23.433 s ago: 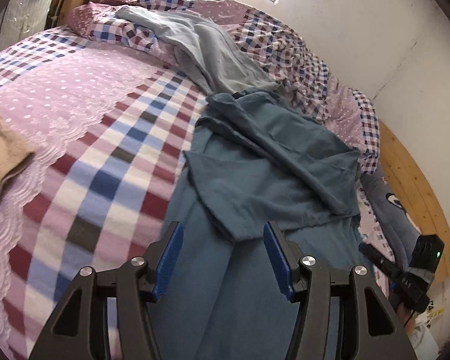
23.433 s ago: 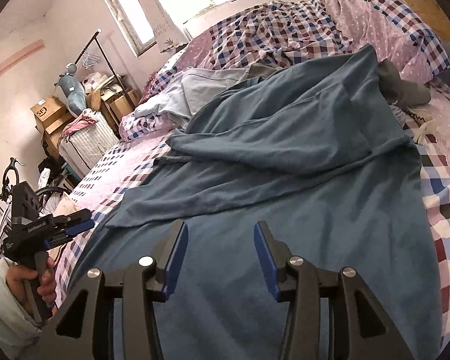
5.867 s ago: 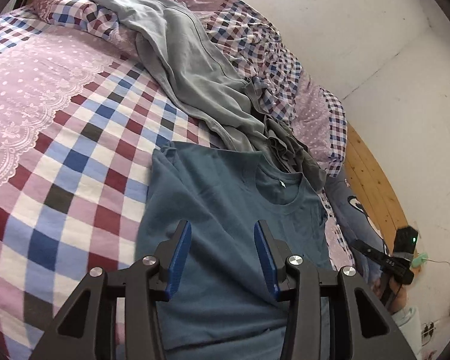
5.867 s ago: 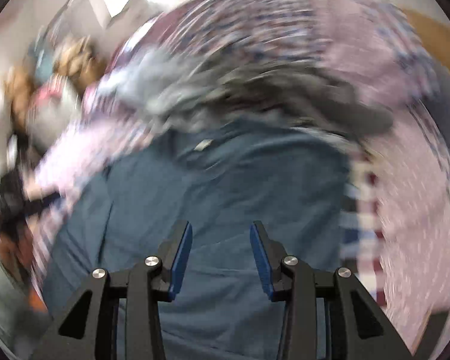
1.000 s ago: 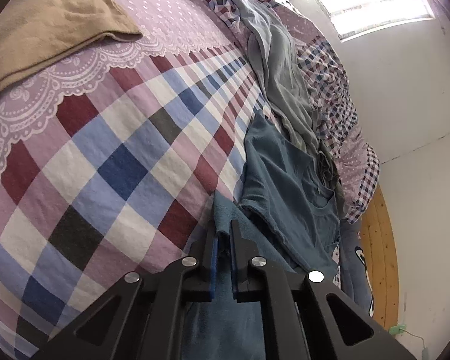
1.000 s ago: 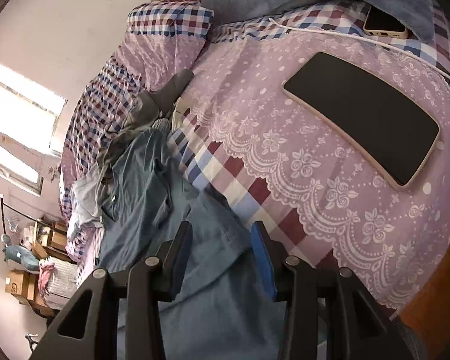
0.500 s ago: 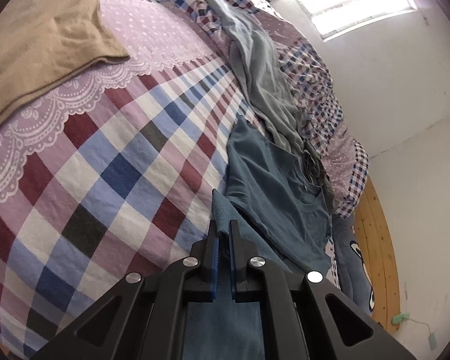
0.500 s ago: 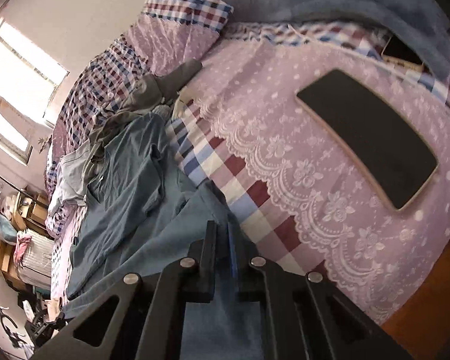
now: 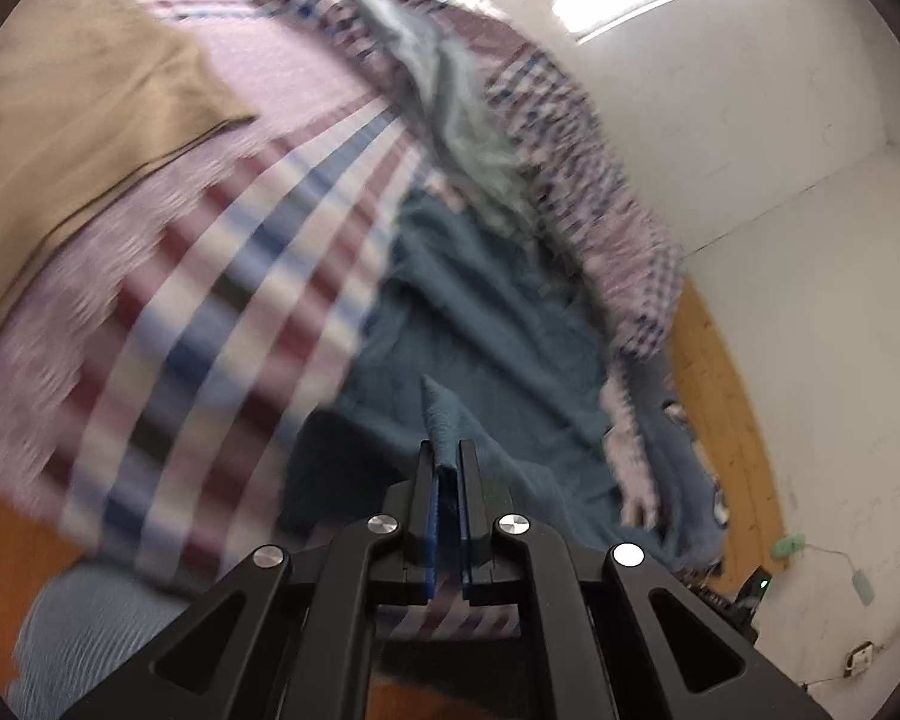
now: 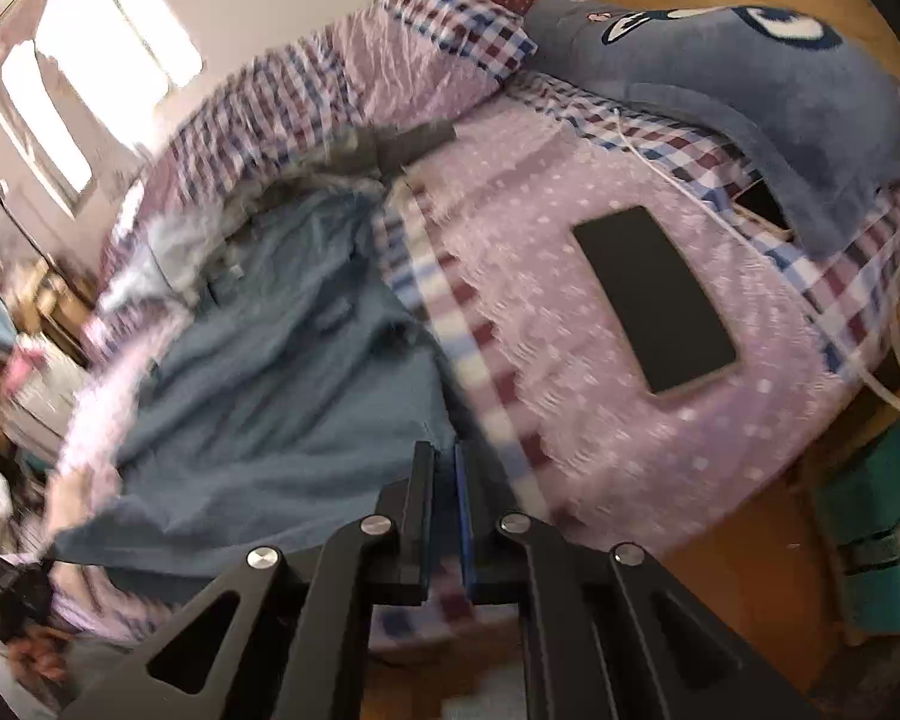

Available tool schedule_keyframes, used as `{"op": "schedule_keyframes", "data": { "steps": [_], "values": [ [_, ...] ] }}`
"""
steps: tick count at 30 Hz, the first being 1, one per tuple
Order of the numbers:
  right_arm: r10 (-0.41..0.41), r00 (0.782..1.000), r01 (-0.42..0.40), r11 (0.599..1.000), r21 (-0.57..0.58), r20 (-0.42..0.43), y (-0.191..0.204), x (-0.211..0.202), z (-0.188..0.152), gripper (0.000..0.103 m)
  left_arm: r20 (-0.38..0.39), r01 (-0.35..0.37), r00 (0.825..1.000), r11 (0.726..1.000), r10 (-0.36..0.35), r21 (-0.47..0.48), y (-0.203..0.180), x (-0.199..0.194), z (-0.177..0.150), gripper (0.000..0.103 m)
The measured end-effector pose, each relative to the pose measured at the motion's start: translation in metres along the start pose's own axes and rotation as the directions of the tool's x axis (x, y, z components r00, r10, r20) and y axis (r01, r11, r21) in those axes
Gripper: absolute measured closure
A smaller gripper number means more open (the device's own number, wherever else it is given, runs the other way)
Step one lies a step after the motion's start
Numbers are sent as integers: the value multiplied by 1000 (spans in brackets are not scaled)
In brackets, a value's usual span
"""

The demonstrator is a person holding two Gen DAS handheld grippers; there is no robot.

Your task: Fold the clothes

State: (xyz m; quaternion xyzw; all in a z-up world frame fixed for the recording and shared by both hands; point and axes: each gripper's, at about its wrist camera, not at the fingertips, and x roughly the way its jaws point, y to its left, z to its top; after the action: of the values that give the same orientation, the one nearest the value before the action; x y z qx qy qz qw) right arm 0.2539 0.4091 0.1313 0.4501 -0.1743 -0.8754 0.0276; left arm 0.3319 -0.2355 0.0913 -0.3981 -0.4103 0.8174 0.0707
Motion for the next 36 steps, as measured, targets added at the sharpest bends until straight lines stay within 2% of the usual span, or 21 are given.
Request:
{"op": "schedule_keyframes", "data": {
  "steps": [3,4,7,8,9,10,11,12,13,15,17,21,22,23,24,27,31,34,36],
  "values": [
    [-61,994,60,998,-18,-85,-8,17,-9,96,-54,-93,994,995,92,-26,11,3,-6,99],
    [-68,991,67,998,-12,-116,-11,24,-11,95,-68,-135,989,991,133,-25,13,5,-7,99],
    [-76,981,76,997,-3,-176,-15,36,-12,94,-87,-193,978,981,191,-14,14,6,-9,97],
    [-83,980,83,997,-9,-180,-14,37,-12,91,-95,-204,975,979,203,-5,14,5,-11,93],
    [-93,980,91,996,-16,-176,-13,36,-12,84,-97,-211,973,977,210,-2,15,3,-12,90],
    [-103,980,100,995,-23,-171,-11,35,-12,78,-92,-212,973,977,211,-5,17,1,-13,80],
    [-112,980,109,994,-30,-166,-10,34,-12,65,-86,-213,974,977,211,-7,18,-2,-14,64],
    [-112,982,109,994,-26,-154,-9,33,-11,57,-71,-205,977,979,203,-13,19,-4,-14,56],
    [-111,984,109,994,-22,-141,-8,32,-10,57,-56,-197,979,980,196,-18,20,-7,-13,44],
    [-104,988,103,995,-19,-115,-3,30,-8,57,-25,-184,983,983,183,-18,20,-9,-7,43],
    [-77,994,76,997,-14,-80,4,27,-5,57,3,-152,988,988,152,-8,17,-10,-2,43],
    [33,999,-33,999,14,-13,17,27,2,57,39,-82,996,997,81,14,-1,9,7,42],
    [67,998,-67,998,19,1,21,30,5,57,44,-66,997,998,65,20,-6,15,8,38],
    [101,995,-102,995,23,15,25,33,9,57,46,-53,998,998,52,28,-11,23,10,30],
    [133,991,-134,991,25,21,29,38,14,57,47,-38,998,998,36,44,-18,34,11,29],
    [268,962,-271,961,54,58,40,59,34,57,38,6,999,994,-10,109,-46,69,16,28],
    [438,893,-450,863,229,101,38,107,63,57,33,57,997,972,-66,226,-88,115,21,27],
    [493,864,-498,802,331,103,39,146,77,57,57,76,994,948,-99,309,-111,140,26,23],
    [463,883,-460,819,342,79,44,163,83,57,62,94,991,936,-122,338,-119,159,30,22]
  ]
}}
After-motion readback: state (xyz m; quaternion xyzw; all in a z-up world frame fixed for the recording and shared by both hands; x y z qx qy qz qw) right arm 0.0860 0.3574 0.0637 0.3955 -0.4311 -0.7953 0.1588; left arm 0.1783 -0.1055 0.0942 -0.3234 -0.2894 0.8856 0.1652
